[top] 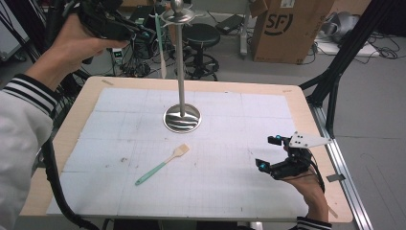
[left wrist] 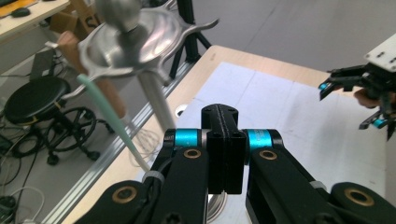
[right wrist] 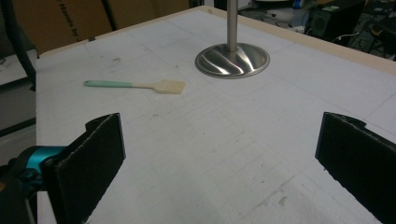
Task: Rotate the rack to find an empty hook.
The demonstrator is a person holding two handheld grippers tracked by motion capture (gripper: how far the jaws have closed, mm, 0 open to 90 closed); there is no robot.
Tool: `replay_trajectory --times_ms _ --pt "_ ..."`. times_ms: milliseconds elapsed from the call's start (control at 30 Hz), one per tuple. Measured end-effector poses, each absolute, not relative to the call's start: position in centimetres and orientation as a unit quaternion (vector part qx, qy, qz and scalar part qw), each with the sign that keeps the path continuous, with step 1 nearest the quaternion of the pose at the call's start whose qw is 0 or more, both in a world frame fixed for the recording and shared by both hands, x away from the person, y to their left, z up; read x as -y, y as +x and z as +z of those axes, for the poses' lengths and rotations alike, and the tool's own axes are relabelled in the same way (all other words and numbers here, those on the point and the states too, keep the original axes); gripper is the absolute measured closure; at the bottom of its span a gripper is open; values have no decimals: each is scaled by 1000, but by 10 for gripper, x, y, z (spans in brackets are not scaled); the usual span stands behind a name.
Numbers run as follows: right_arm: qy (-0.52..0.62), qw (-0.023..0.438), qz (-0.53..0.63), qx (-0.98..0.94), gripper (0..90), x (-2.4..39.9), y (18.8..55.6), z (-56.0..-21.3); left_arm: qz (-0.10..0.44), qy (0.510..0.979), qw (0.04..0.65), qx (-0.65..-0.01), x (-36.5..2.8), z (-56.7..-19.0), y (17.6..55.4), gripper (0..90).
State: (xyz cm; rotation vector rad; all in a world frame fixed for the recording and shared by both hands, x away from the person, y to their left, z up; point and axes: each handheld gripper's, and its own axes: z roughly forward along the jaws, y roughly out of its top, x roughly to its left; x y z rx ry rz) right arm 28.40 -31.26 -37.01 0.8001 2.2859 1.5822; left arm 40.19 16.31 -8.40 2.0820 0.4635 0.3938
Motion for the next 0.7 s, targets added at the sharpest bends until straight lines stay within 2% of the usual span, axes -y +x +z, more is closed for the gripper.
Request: replay_trajectory --times_ms 700 --pt "277 121 537 -787 1 313 287 -371 152 849 468 -194 -148 -92 443 899"
